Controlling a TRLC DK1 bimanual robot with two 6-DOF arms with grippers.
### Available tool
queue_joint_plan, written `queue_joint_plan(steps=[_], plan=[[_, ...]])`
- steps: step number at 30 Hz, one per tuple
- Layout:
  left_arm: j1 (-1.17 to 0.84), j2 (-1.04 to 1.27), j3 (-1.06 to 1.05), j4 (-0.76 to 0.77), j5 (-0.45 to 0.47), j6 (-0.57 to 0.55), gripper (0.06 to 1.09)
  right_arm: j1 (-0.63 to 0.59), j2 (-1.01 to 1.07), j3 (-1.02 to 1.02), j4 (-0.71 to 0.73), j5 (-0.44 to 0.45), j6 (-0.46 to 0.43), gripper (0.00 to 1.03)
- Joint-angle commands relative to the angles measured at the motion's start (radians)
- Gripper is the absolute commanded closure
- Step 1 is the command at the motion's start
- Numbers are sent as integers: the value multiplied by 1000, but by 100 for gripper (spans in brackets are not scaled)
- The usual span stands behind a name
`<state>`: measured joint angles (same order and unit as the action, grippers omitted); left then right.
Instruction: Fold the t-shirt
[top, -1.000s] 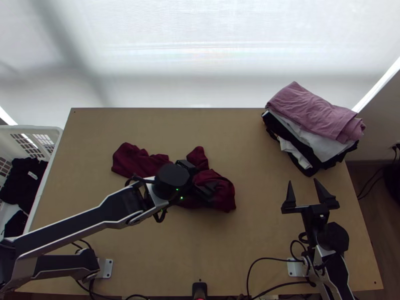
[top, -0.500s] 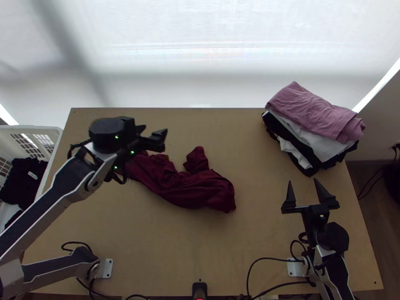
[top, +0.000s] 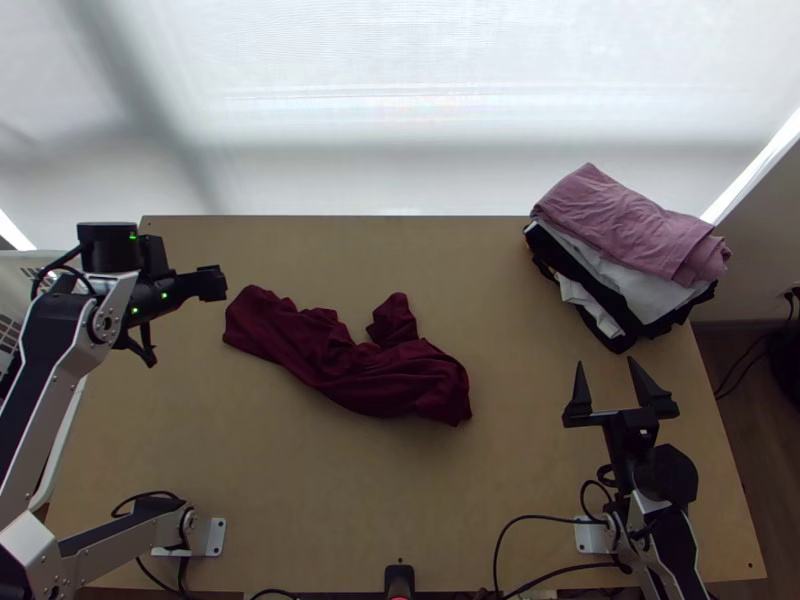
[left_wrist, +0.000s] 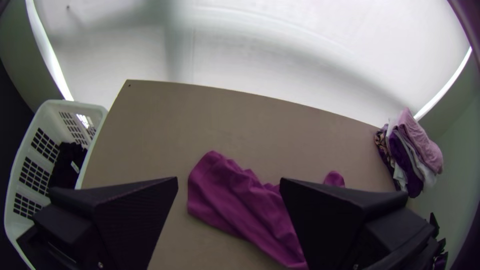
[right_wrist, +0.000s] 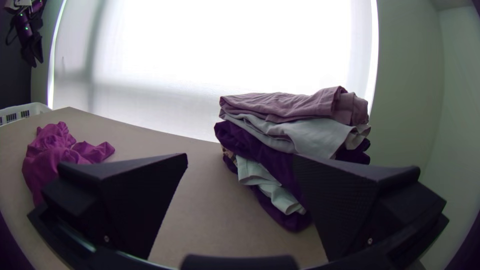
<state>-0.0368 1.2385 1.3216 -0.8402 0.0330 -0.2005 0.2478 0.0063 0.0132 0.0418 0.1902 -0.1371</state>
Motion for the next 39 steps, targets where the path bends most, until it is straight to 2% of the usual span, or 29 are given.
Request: queue_joint_plan(steps=[1,4,6,17,22,27,34,39], plan=[[15,-14,25,-62,41,7,10,7,-8,-10,-13,-1,22,4],[15,-20,30,-99,73,-2,10,42,-8,-10,-13,-1,116,4],[15,-22,33,-114,76,-13,10,74,-8,-10,-13,-1,146,4],[18,-45,8,-143,76,-79,10,125,52,-9,-26,-29,149,4],[11,-63,-18,-140,76,-89,10,110,21,-9,-25,-29,194,4],[6,-70,-50,-120,74,-102,10,73,49,31,-62,-29,180,4],[11,-76,-140,-45,74,-99,10,117,253,186,-106,-34,134,4],[11,-103,-209,29,74,-102,10,163,529,413,-209,-44,146,4]])
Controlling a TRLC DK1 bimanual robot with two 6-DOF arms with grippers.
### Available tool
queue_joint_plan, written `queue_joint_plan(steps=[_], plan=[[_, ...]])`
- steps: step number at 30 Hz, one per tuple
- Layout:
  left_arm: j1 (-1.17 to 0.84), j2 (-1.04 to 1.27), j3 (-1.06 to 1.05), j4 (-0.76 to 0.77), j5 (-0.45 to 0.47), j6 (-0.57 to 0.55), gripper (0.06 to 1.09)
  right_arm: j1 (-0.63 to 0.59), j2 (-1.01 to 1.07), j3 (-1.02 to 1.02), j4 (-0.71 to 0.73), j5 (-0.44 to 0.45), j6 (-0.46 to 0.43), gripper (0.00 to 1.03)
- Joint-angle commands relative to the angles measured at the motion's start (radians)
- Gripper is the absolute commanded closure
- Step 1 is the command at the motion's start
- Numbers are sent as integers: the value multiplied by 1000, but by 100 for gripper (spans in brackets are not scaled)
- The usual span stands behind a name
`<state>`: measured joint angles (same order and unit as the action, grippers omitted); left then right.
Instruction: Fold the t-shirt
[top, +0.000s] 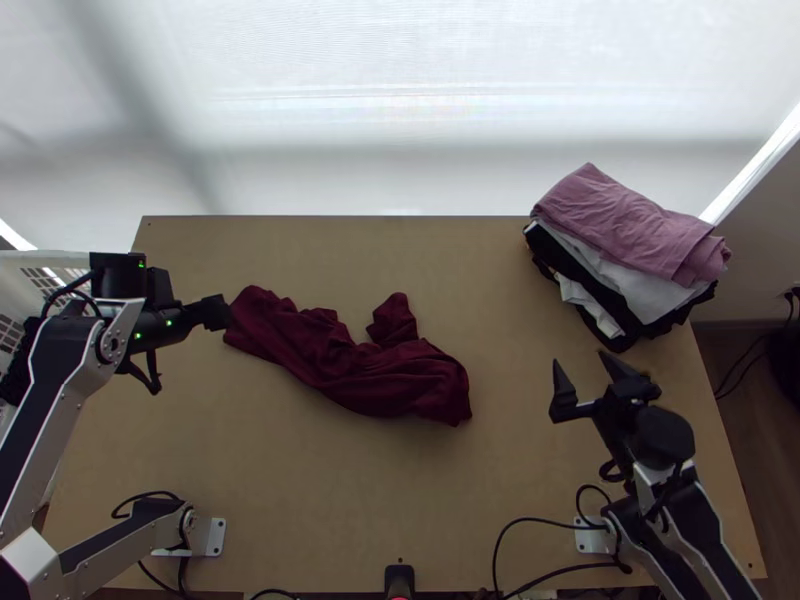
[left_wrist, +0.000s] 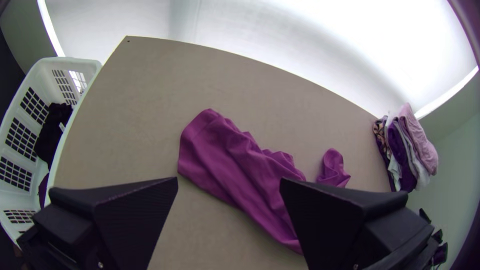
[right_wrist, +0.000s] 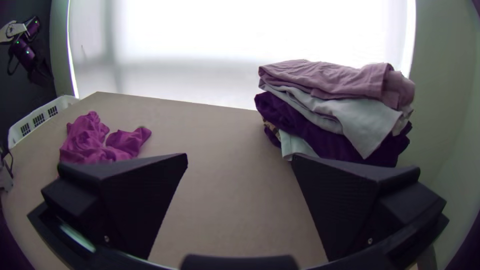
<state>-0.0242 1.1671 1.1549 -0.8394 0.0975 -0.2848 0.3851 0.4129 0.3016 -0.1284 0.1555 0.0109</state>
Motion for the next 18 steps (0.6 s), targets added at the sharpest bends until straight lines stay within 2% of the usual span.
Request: queue_joint_plan(steps=[1,6,12,18], plan=[[-2,-38,-54,34,11,-19,10,40,171,180,-71,-10,3,4],[-5,-98,-121,106,11,-27,10,133,360,436,-188,-20,38,5],[1,-175,-202,161,5,-14,10,236,601,683,-292,-20,146,5],[27,-221,-247,168,2,13,10,353,768,814,-301,-19,236,5]])
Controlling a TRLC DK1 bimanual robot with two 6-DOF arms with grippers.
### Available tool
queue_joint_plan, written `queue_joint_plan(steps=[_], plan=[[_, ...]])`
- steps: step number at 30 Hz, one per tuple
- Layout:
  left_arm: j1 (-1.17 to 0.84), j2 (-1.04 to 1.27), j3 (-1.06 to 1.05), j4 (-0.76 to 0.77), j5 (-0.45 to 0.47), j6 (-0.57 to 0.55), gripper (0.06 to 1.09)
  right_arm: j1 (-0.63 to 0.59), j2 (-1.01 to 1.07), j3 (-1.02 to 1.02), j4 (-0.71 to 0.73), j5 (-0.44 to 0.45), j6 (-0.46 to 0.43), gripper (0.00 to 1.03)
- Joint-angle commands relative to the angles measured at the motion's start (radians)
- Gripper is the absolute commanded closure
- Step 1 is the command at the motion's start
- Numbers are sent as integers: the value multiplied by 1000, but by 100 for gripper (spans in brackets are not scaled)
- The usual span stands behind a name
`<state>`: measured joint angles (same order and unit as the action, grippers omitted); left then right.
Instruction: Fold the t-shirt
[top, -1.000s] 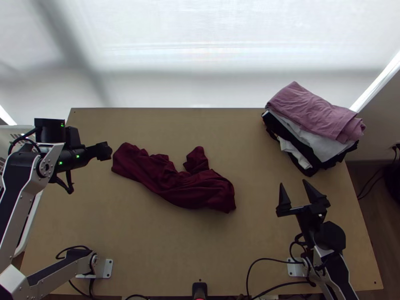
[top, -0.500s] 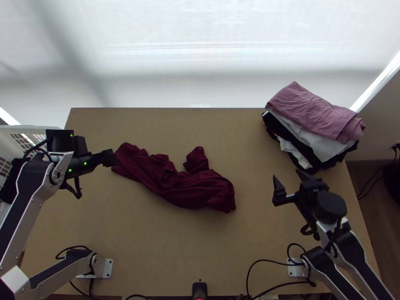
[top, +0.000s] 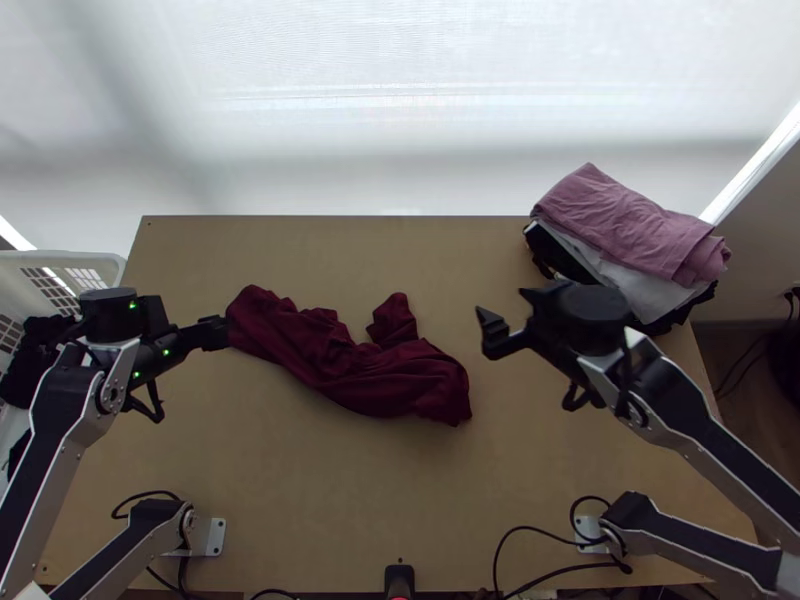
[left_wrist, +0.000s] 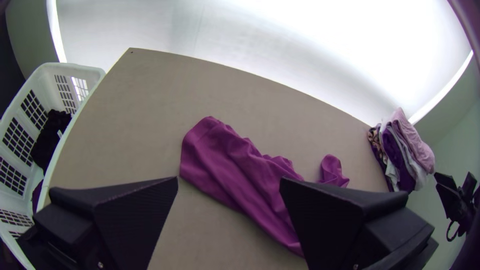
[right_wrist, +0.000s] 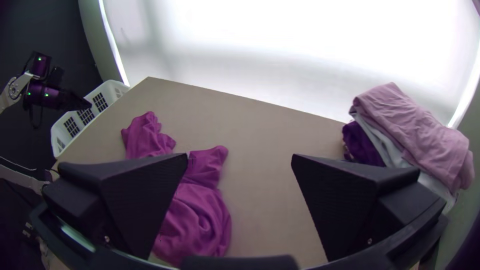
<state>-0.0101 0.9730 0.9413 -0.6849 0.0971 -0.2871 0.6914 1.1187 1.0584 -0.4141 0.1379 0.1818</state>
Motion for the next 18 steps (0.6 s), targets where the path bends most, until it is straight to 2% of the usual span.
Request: queue_joint_plan(steps=[1,5,10,14,18], plan=[[21,-31,-39,13,3,20,10,68,90,80,-25,-1,81,5],[36,-51,-59,15,3,45,10,157,227,204,-111,-3,123,5],[75,-57,-62,15,3,74,10,195,432,410,-269,-9,242,5],[96,-63,-64,15,4,92,10,226,530,525,-324,-96,298,5],[113,-62,-70,19,3,98,10,263,632,629,-374,-115,318,5]])
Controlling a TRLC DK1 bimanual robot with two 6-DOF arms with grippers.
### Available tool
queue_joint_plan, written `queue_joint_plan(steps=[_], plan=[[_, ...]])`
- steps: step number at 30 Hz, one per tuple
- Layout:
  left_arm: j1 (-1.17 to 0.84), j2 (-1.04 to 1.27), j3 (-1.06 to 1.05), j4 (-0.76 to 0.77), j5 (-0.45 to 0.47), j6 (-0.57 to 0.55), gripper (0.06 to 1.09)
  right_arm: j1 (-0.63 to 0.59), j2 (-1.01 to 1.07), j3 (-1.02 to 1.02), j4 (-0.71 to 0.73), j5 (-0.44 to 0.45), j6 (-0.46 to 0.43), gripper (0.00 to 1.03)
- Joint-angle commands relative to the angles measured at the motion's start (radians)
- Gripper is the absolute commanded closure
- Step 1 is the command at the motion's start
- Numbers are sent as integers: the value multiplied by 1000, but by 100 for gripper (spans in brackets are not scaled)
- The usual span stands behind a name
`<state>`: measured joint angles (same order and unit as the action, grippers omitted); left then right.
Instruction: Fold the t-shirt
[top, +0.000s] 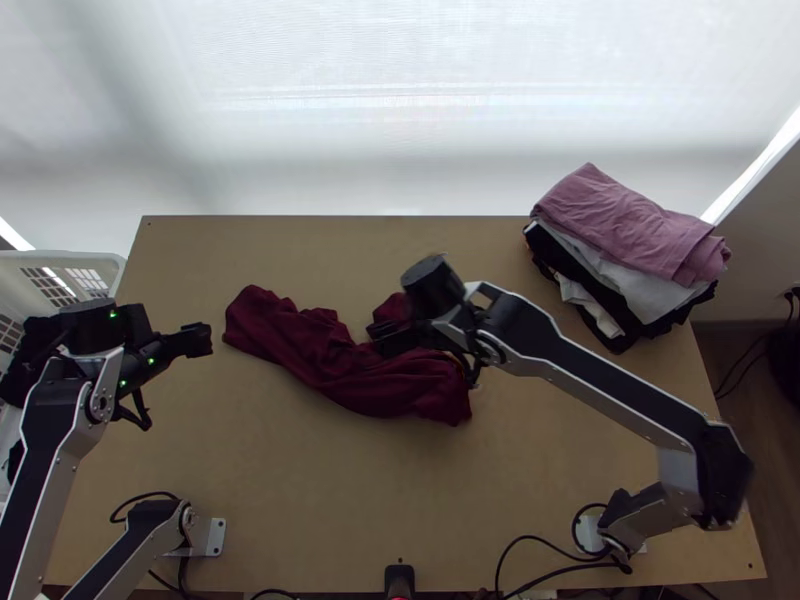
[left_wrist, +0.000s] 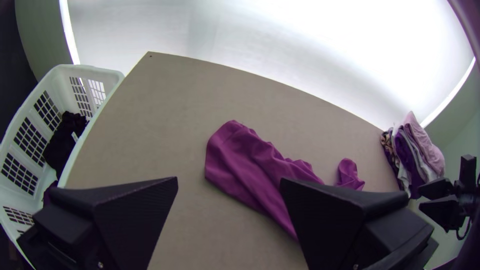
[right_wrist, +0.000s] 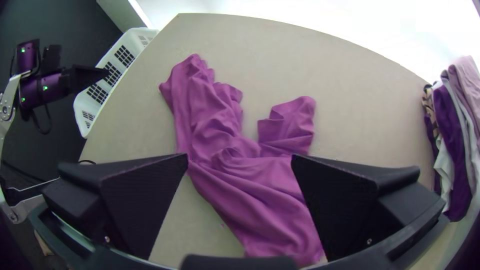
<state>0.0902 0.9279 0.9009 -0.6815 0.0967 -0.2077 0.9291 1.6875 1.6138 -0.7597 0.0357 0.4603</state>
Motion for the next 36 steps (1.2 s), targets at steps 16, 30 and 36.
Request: queue_joint_plan(steps=[16,30,36], plan=[[32,-18,-49,36,5,24,10,70,353,236,-132,-34,69,7],[36,-17,-51,43,5,42,10,85,448,287,-96,-34,66,23],[37,-12,-51,53,5,44,10,82,462,308,-89,-13,61,69]])
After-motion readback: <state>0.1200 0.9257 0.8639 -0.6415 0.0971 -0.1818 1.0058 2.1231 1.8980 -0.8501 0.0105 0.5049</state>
